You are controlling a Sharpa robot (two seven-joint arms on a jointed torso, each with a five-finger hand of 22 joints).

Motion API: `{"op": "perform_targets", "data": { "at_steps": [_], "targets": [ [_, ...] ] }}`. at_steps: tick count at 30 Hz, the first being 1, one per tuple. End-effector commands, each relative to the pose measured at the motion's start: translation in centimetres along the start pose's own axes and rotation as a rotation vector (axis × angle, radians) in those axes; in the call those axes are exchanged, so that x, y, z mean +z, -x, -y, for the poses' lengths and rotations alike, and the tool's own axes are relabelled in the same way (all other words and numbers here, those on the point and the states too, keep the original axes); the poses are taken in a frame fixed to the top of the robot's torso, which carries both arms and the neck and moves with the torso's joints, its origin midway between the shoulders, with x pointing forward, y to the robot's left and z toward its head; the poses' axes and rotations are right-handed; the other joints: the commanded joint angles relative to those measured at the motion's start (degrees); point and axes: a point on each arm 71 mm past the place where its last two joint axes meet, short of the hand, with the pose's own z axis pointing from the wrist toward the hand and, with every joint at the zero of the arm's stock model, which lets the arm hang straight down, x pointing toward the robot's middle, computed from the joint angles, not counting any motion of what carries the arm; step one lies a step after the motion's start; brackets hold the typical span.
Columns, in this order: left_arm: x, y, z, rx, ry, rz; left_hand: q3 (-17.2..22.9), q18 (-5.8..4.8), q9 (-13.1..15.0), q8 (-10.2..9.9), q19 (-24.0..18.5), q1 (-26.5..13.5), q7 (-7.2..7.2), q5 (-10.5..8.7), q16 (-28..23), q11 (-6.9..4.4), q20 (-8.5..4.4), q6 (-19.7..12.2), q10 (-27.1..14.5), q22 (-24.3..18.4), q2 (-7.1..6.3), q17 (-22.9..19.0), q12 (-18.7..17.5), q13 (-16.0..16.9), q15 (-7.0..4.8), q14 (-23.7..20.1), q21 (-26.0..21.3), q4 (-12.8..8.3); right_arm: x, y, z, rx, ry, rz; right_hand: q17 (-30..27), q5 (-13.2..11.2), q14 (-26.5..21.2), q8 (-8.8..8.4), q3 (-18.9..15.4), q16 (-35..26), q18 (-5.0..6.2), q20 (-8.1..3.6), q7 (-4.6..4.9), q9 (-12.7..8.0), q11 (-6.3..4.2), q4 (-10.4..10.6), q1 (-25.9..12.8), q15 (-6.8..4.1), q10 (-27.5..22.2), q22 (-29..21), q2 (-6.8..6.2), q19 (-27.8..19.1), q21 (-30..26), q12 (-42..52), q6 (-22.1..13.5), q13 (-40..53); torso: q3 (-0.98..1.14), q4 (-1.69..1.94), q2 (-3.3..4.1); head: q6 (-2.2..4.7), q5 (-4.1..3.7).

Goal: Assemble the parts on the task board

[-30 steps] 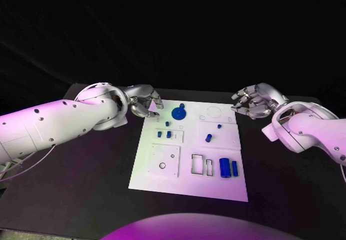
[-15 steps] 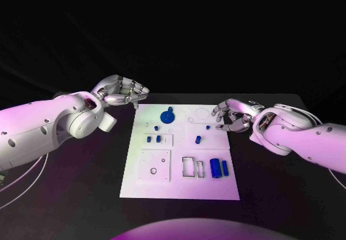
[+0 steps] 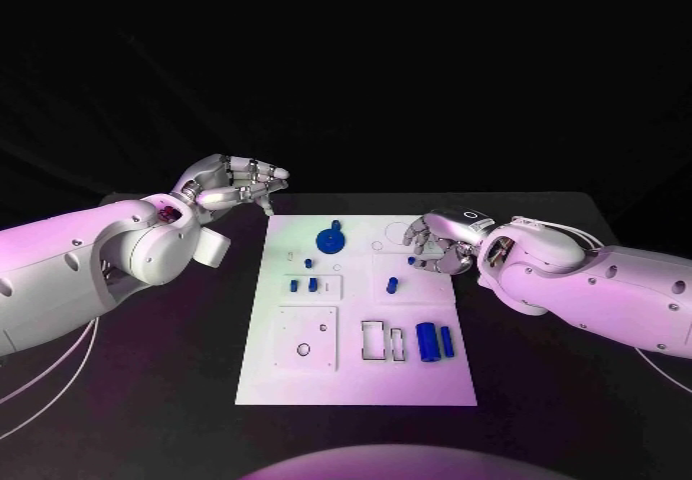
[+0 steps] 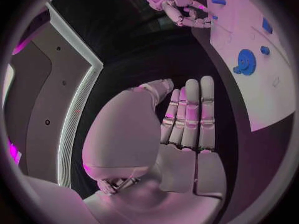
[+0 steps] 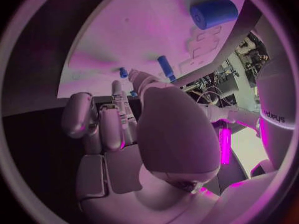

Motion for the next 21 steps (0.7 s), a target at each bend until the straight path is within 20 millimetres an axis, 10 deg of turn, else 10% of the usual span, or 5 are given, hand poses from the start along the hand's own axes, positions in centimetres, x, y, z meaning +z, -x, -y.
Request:
{"op": "perform_targets", "data": {
  "at_steps": [1,21],
  "targets": [
    [0.0,-0.1,0.2,-0.047,-0.017,0.010,0.2,0.91,0.0,0.3,0.0,0.1,-0.09,0.22,-0.2,-0.06,-0.40,0.1,0.4,-0.1,0.19,-0.1,0.2,0.0,-0.32,0.0,-0.2,-0.2,0.3,-0.2,0.2,-0.046,-0.027,-0.009,0.2,-0.2,1.7,-0.33,0.8,0.4,-0.94,0.14,-0.02,-0.1,-0.01,0.0,-0.1,-0.22,0.7,0.3,0.79,0.5,0.6,-0.5,2.3,-0.4,-0.04,0.17,0.04,-0.18,0.18],
    [0.0,0.0,0.1,-0.039,-0.004,0.017,0.3,0.87,-0.1,0.1,0.2,0.2,0.04,0.17,-0.3,0.02,-0.48,-0.2,0.3,-0.1,0.05,-0.2,0.2,-0.1,-0.32,0.1,-0.1,-0.5,0.5,-1.4,-0.3,-0.045,-0.031,-0.080,0.7,-1.4,1.7,0.31,5.1,1.0,-1.10,-0.03,-0.76,0.1,-0.62,-1.4,-0.5,-0.84,2.9,1.7,1.01,0.7,1.9,-1.6,5.3,-2.6,-0.03,0.16,0.03,-1.37,0.37]
  ]
}}
